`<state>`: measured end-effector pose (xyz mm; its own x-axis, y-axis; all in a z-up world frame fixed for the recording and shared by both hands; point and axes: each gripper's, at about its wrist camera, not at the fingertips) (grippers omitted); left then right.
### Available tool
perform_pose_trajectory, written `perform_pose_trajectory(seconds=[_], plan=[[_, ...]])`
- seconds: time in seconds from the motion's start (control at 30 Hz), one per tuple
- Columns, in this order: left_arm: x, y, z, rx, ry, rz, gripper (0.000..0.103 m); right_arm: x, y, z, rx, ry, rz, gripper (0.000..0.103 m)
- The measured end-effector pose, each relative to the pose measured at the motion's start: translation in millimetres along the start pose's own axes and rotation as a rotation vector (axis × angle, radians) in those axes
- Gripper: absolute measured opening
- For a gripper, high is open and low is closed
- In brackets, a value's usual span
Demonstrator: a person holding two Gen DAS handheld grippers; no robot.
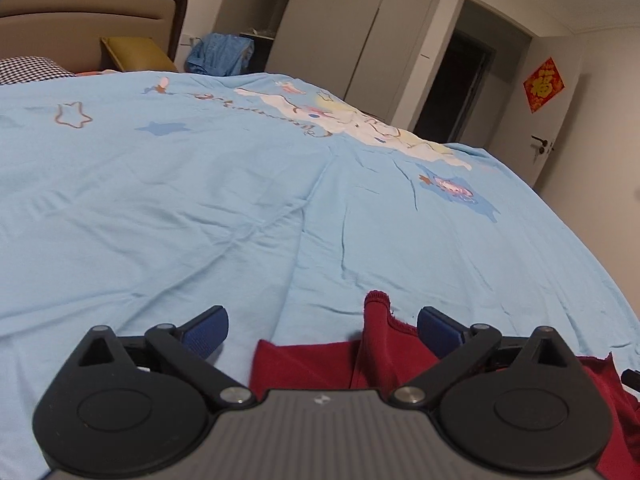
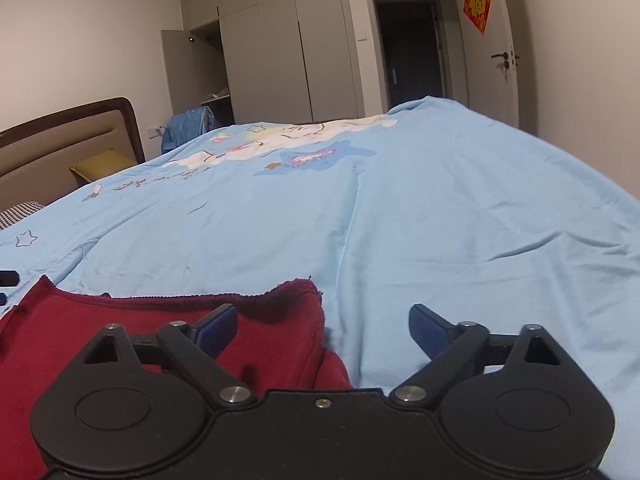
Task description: Fold small clothes
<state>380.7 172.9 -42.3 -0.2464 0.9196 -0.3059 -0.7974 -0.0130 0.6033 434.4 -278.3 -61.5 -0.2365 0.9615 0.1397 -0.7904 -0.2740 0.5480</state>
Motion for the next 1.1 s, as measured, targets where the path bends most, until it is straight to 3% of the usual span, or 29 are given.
perform_pose_trajectory(seconds=[0.3, 0.57, 0.87, 1.1], plan=[[3, 68, -18, -0.019, -0.010, 0.056, 0.103, 27, 62, -8, -0.075, 0.098, -0.011, 0.102], [7, 112, -57, 0.003, 0.050, 0.046, 0.103, 73, 99, -33, -0.100, 0.154, 0.019, 0.102], [13, 123, -92, 0.070, 0.142, 0.050, 0.103, 127, 116, -79, -0.110, 0.189, 0.008, 0.102], [7, 126, -100, 0.086, 0.135, 0.063, 0.103, 161, 121, -105, -0.124, 0.265, -0.013, 0.102]])
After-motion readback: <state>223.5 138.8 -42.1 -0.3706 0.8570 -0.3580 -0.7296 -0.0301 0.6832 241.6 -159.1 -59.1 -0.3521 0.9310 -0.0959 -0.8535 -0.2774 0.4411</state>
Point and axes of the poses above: each gripper's, at about its wrist camera, not at the fingertips, and y roughly against the way its jaws point, x to its left, z to its top, and after that the axes turned 5 degrees about x, right-handed
